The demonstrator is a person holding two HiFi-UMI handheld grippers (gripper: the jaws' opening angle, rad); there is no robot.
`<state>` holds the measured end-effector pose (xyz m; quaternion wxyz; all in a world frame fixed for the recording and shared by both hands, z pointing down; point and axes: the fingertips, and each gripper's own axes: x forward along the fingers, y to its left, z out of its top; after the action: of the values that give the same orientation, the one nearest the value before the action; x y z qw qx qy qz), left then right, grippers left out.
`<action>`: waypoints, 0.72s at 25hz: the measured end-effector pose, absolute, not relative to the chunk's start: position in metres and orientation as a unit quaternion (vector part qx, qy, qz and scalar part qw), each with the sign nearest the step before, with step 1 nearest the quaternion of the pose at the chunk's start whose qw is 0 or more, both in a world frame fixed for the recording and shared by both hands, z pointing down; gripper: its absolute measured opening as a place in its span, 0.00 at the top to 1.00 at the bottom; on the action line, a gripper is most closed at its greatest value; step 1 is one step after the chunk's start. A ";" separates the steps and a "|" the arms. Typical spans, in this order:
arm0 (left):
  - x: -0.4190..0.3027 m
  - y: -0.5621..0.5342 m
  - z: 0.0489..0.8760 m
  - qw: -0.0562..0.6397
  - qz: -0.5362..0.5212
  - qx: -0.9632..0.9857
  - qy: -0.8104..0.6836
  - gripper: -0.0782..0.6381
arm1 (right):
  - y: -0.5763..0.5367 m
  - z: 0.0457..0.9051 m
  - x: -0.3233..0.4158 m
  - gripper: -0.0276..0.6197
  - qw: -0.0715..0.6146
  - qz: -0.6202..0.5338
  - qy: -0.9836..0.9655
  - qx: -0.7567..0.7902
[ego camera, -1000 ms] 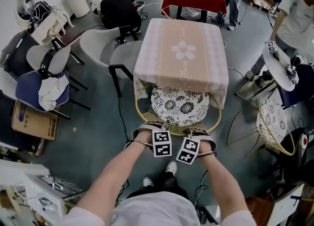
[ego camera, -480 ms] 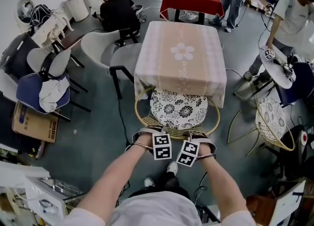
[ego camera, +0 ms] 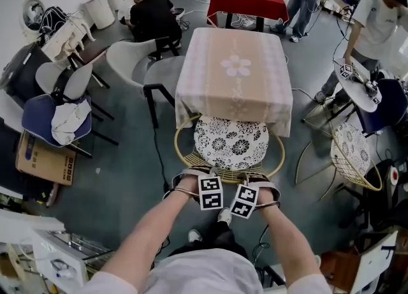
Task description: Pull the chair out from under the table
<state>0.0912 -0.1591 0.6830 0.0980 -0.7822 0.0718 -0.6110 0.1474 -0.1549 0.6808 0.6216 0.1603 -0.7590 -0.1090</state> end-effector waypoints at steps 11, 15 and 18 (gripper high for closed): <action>0.089 -0.129 0.685 0.098 -0.612 -0.782 0.066 0.79 | -0.125 0.683 0.145 0.87 0.624 -0.107 -0.757 0.165; 0.086 -0.116 0.685 0.098 -0.612 -0.782 0.064 0.79 | -0.113 0.683 0.142 0.87 0.624 -0.104 -0.757 0.164; 0.085 -0.108 0.684 0.098 -0.611 -0.783 0.062 0.79 | -0.104 0.682 0.142 0.87 0.625 -0.105 -0.756 0.164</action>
<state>0.0853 -0.1076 0.6836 0.0977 -0.7830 0.0625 -0.6112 0.1420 -0.1042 0.6821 0.6254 0.1639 -0.7557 -0.1045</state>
